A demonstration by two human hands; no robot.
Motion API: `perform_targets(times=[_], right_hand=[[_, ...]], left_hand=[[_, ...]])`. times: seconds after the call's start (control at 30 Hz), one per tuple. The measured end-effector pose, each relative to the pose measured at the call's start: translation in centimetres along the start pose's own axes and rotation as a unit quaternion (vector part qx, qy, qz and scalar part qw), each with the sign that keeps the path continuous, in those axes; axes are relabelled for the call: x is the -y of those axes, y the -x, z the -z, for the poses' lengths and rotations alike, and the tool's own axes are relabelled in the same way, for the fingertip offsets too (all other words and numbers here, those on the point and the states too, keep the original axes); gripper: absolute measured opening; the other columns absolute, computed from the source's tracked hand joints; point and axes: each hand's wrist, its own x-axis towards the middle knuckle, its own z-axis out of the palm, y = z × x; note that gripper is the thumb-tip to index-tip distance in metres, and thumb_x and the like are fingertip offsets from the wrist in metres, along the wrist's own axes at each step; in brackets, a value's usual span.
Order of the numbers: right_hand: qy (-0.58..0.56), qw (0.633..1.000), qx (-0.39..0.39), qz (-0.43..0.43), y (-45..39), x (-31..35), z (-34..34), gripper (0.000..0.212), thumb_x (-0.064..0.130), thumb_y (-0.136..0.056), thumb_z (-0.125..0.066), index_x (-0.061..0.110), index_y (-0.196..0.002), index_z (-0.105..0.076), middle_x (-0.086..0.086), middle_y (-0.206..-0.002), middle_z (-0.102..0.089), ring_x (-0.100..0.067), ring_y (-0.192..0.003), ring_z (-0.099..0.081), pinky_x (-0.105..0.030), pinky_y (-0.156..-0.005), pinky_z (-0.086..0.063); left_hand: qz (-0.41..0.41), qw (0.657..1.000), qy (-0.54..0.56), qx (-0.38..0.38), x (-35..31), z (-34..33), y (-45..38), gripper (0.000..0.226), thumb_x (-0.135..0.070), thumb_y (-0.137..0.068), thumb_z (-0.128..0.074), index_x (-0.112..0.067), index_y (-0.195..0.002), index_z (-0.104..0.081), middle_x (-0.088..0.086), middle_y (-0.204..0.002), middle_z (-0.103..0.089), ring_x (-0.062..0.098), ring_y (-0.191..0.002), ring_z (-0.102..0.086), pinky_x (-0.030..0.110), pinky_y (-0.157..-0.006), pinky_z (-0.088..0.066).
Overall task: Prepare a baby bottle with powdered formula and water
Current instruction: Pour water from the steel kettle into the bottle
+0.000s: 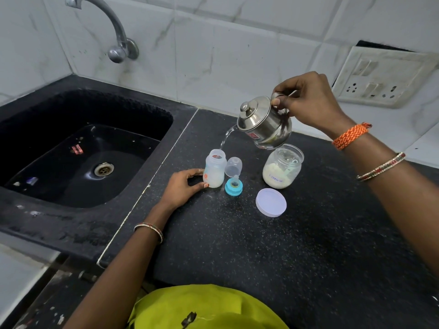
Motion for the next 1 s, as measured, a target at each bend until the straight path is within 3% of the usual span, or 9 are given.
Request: perform_targets(times=[0.23,0.6,0.73,0.87,1.0], right_hand=[[0.008,1.000,-0.006,0.002,0.2,0.3,0.2,0.013,0.017,-0.079,-0.074,0.015,-0.092,-0.075,0.003,-0.076,-0.068,-0.020,-0.076,-0.070,-0.044,-0.078,-0.058],[0.020,1.000,-0.013,0.009,0.3,1.0,0.5,0.009,0.015,-0.080,-0.073,0.013,-0.089,-0.075,0.004,-0.072,-0.066,-0.015,-0.068,-0.066,-0.043,-0.076,-0.058],[0.027,0.999,-0.015,0.010,0.3,1.0,0.5,0.009,0.016,-0.080,-0.073,0.014,-0.089,-0.075,0.007,-0.071,-0.065,-0.010,-0.066,-0.064,-0.041,-0.077,-0.058],[0.041,0.999,-0.007,0.014,0.2,0.9,0.4,0.015,0.018,-0.080,-0.073,0.015,-0.095,-0.075,0.006,-0.078,-0.066,-0.017,-0.077,-0.068,-0.043,-0.080,-0.057],[0.043,0.999,-0.002,0.022,0.1,0.8,0.2,0.014,0.018,-0.080,-0.072,0.015,-0.094,-0.075,0.005,-0.077,-0.067,-0.017,-0.075,-0.067,-0.044,-0.079,-0.057]], left_hand=[[0.001,1.000,-0.002,-0.002,-0.2,0.0,0.1,0.044,-0.020,-0.077,-0.075,-0.014,-0.119,-0.063,-0.002,-0.120,-0.066,0.000,-0.106,-0.056,0.000,-0.087,-0.034],[-0.002,1.000,-0.005,-0.005,-0.1,0.1,0.1,0.044,-0.020,-0.077,-0.075,-0.016,-0.119,-0.063,-0.002,-0.119,-0.066,0.000,-0.106,-0.057,0.017,-0.096,-0.041],[0.001,1.000,-0.011,-0.004,0.0,0.0,0.1,0.044,-0.020,-0.076,-0.075,-0.016,-0.119,-0.063,-0.002,-0.119,-0.066,-0.001,-0.104,-0.057,0.001,-0.087,-0.035],[-0.001,1.000,-0.016,-0.003,-0.1,0.1,0.1,0.045,-0.019,-0.077,-0.075,-0.015,-0.120,-0.062,-0.001,-0.120,-0.066,-0.001,-0.105,-0.056,0.000,-0.086,-0.034],[0.000,1.000,-0.013,-0.001,-0.1,0.1,0.1,0.046,-0.020,-0.077,-0.074,-0.015,-0.121,-0.062,0.000,-0.121,-0.065,0.001,-0.106,-0.057,0.014,-0.095,-0.041]])
